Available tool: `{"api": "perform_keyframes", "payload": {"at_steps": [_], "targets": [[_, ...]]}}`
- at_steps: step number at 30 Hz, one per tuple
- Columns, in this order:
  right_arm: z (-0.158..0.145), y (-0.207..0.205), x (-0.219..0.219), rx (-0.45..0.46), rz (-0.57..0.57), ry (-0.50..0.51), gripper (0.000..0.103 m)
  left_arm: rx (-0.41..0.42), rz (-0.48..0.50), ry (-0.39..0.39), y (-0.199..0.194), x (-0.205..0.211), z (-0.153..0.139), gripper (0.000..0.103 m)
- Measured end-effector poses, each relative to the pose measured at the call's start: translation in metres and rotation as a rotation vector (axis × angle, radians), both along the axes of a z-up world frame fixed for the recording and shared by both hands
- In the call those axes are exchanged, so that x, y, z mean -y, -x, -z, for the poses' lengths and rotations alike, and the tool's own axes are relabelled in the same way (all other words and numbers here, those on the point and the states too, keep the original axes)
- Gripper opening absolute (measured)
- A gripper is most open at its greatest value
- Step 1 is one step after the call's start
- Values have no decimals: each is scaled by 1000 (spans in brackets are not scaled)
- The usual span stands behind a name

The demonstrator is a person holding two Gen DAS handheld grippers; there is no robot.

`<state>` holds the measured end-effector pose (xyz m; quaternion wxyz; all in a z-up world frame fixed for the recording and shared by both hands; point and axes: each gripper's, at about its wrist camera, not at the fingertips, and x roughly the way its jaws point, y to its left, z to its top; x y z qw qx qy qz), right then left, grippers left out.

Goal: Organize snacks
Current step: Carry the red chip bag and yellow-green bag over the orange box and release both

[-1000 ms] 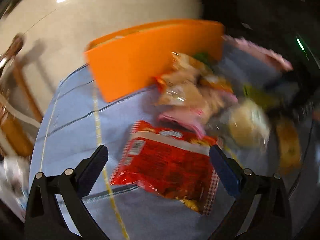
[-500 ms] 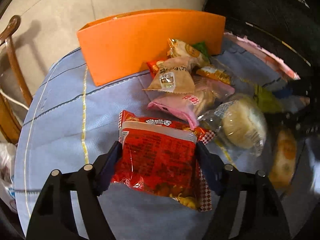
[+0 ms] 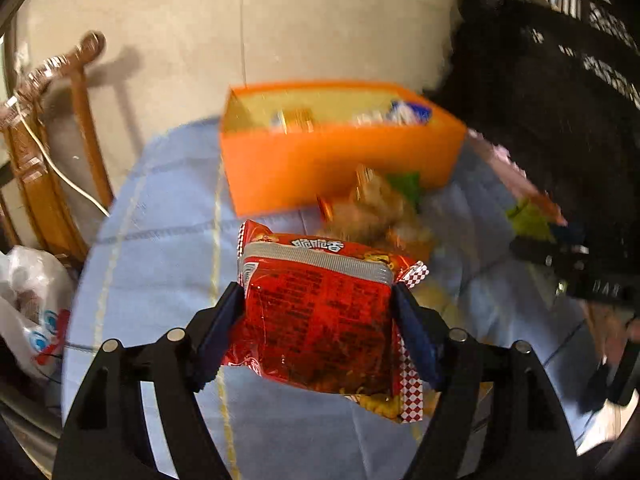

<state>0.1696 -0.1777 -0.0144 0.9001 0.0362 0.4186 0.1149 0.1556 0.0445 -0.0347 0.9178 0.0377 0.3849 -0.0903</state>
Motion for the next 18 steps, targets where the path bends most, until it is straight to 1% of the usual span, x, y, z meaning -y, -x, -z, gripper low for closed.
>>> {"api": "perform_keyframes", "payload": {"at_steps": [1,4,5,7,9,10,12,13,14,15,18], "targets": [[-6,-2,2,-1,9,-8,64,10,-17,1,-4,1,-14,73],[-27,-16,6,5,43,-46,64,31,-29,71,-21,-1,-43,73],[-37,-25,10,9,55,-72,64,44,-41,63,-28,-1,-51,73],[-49,-40,13,15,65,-86,64,58,-73,35,-49,1,-64,73],[-67,-62,15,34,78,-71,64,39,-106,61,-72,-3,-72,73],[-73,-69,13,41,81,-67,64,19,-135,93,-90,-6,-76,73],[-83,-96,16,55,97,-70,64,9,-166,108,-112,-10,-81,73],[-87,-110,17,59,105,-78,64,10,-186,93,-130,-10,-84,73],[-90,-125,19,61,118,-91,64,18,-191,73,-139,-9,-85,73],[-92,-138,19,61,125,-102,64,20,-203,29,-154,-6,-87,73],[-97,-178,17,64,139,-98,64,28,-198,-7,-183,-1,-93,73]]}}
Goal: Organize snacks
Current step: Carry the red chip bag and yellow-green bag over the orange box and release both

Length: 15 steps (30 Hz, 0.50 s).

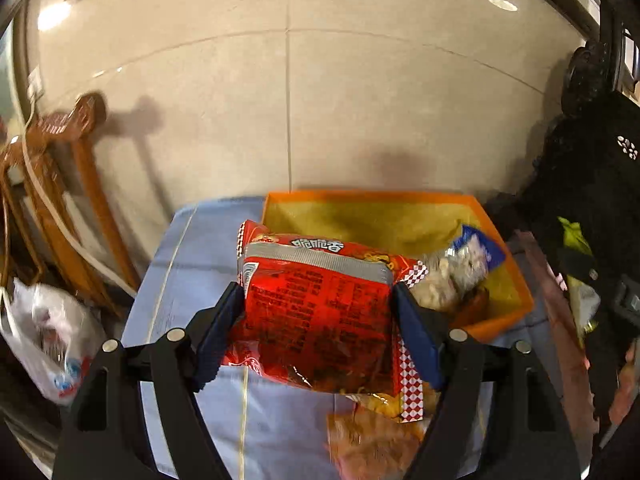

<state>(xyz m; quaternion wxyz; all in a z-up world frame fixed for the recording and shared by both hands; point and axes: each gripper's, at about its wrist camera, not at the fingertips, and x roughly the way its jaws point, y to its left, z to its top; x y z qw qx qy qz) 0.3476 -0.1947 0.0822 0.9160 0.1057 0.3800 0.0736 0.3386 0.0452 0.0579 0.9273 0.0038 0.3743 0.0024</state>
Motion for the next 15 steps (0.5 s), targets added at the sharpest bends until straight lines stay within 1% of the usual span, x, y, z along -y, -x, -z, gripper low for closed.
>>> {"api": "perform_keyframes", "payload": {"at_steps": [4,8,9,10,11,12,13,15], "targets": [[0,-34,-4,-4,4,2,64,7,-3,-27,-27,5,-6,73],[1,-52,-10,-16,-7,14,65,10,26,0,-43,5,-4,73],[3,-57,-14,-22,-23,29,67,15,37,13,-44,6,-4,74],[4,-57,-17,-20,-34,47,79,26,60,34,-45,6,-3,82],[4,-57,-18,-14,-42,59,97,42,78,46,-43,7,-3,99],[5,-53,-19,-4,-45,69,100,64,87,46,-38,6,-4,99],[6,-48,-18,0,-53,75,100,90,98,27,-29,6,-4,99],[11,-35,-14,-22,-72,70,100,92,137,-28,-14,8,0,99]]}}
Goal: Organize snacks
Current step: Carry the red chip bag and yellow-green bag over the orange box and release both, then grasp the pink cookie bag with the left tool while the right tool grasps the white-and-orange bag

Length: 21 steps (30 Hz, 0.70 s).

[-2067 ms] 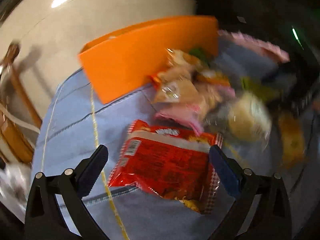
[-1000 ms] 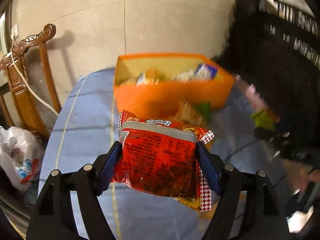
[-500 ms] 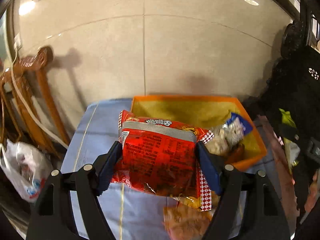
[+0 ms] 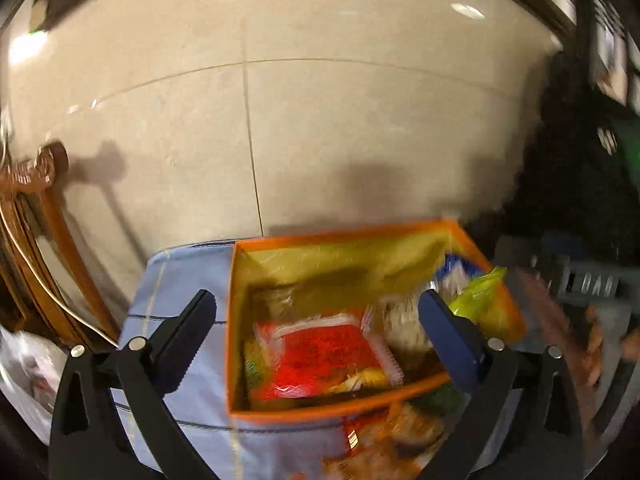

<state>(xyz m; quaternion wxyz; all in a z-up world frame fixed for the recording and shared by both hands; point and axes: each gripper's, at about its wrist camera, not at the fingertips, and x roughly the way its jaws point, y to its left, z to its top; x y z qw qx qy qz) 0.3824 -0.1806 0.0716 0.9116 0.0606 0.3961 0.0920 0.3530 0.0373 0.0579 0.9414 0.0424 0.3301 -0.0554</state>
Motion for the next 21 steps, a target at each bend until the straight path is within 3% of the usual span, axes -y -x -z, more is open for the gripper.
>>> {"api": "perform_keyframes", "payload": {"at_steps": [4,8,11,14,18,21], "targets": [[33,43,9,-85,-13,-11,100,-29,72,-75,60,-3,31,99],[101,82,-5,-196,-70,81,100,-21,117,-184,124,10,75,99],[150,89,-17,-298,-82,32,100,-69,131,-156,142,19,108,99],[180,87,-23,-338,-83,-15,100,-96,80,-141,142,23,135,99],[192,83,-27,-325,-97,-89,100,-108,52,-84,132,29,156,99],[193,75,-32,-305,-143,-59,100,-143,71,-62,126,40,170,99]]}}
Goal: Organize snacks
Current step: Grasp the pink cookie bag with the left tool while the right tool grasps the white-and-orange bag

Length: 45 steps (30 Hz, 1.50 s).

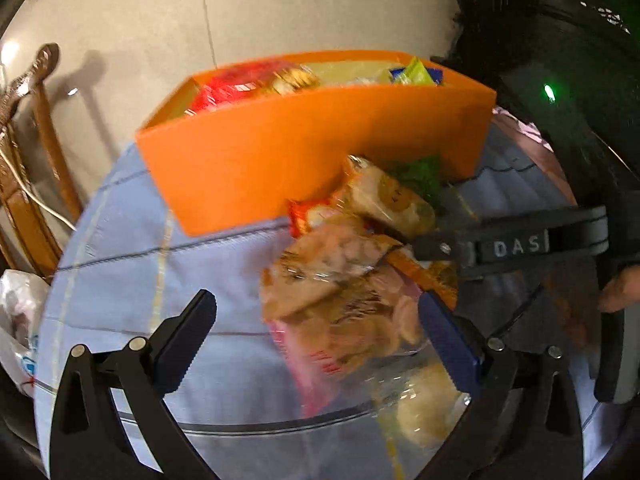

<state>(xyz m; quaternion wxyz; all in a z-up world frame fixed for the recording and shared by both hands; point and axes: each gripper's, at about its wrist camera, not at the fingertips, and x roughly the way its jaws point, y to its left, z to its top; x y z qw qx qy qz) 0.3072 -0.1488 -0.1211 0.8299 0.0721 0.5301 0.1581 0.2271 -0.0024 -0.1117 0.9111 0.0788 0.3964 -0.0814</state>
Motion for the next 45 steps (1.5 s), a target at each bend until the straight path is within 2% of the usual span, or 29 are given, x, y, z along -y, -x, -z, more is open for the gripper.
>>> {"api": "perform_keyframes", "payload": {"at_steps": [3,5,8,11,12,14,15,16,18,19,20,23,27,31,33,35,37,38,40,42,45], "targets": [[0,-9,-9,11,-61,42,100,-18,19,-61,-4,11,16,99],[0,-11,-17,18,-95,90,100,-26,-2,-67,-14,13,21,99],[1,-8,-18,27,-93,133,100,-145,-40,10,-31,9,32,99],[5,4,-21,15,-116,213,100,-160,-68,24,-25,5,36,99],[6,11,-23,23,-134,238,100,-176,-70,51,-20,3,39,99],[7,20,-22,52,-119,221,100,-203,-89,100,-18,-2,45,99],[7,22,-22,67,-106,216,99,-193,-97,106,-16,-2,46,99],[7,25,-22,74,-87,218,98,-201,-94,78,-16,1,47,99],[4,36,-20,82,-62,213,79,-228,-84,78,-17,3,47,91],[1,41,-20,91,-64,201,52,-221,-59,88,-15,6,42,72],[-4,46,-22,88,-56,199,48,-217,-48,83,-14,7,40,67],[-12,53,-23,108,-34,185,41,-211,-35,84,-12,9,36,60],[-23,64,-12,107,-10,142,37,-230,-60,170,-7,-7,27,50],[-21,55,2,104,8,133,38,-207,-47,157,-2,-11,26,51],[-14,52,-2,114,34,111,48,-192,-35,142,0,-10,26,55],[-6,50,1,99,32,109,68,-205,-40,118,-1,-5,32,84],[1,46,-2,78,14,123,77,-191,-63,63,0,0,37,97],[2,46,-7,95,-7,143,79,-176,-70,37,1,2,38,99],[4,50,-14,112,-2,165,92,-158,-51,-11,2,6,38,99],[6,48,-18,119,21,179,93,-166,-60,-38,-3,11,42,99],[9,51,-18,133,42,194,92,-191,-69,-18,-8,10,46,99]]}}
